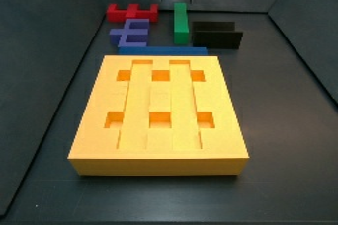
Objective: Pick up the green object. Move up. Move to above the board. Insert the green object.
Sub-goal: Pick up the green object.
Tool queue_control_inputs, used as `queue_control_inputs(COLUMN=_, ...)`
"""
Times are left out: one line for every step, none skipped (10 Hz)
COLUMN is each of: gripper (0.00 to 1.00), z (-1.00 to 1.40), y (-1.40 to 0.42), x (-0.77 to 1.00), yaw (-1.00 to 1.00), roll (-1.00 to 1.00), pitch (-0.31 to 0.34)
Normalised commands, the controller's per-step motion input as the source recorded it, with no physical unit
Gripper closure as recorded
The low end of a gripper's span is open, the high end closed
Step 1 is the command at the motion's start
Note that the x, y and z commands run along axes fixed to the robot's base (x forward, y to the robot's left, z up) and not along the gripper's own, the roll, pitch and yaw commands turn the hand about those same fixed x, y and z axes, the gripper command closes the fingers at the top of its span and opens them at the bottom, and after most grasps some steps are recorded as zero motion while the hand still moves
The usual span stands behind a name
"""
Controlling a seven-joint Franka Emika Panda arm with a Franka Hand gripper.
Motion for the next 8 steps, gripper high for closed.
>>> queue_control_inputs(gripper=0.00, z=-0.56, y=0.28, x=0.22, yaw=0.00, roll=0.00, pitch=-0.024)
queue_control_inputs(gripper=0.00, z=-0.53, y=0.24, x=0.39, yaw=0.00, roll=0.00, pitch=0.000)
queue_control_inputs(gripper=0.00, z=-0.49, y=0.13, x=0.38, yaw=0.00, roll=0.00, pitch=0.000)
queue_control_inputs(gripper=0.00, z=-0.39, y=0.00, x=0.23, yaw=0.00, roll=0.00, pitch=0.000)
queue_control_inputs(gripper=0.00, z=-0.31, y=0.00, x=0.00, yaw=-0.05, roll=0.00, pitch=0.000)
queue_control_inputs(gripper=0.00, z=-0.25, y=-0.05, x=0.00, yaw=-0.04, roll=0.00, pitch=0.000)
queue_control_inputs(gripper=0.00, z=-0.23, y=0.00, x=-0.08, yaw=-0.08, roll=0.00, pitch=0.000)
queue_control_inputs(gripper=0.00, z=-0.11, y=0.00, x=-0.25, yaw=-0.01, roll=0.00, pitch=-0.023)
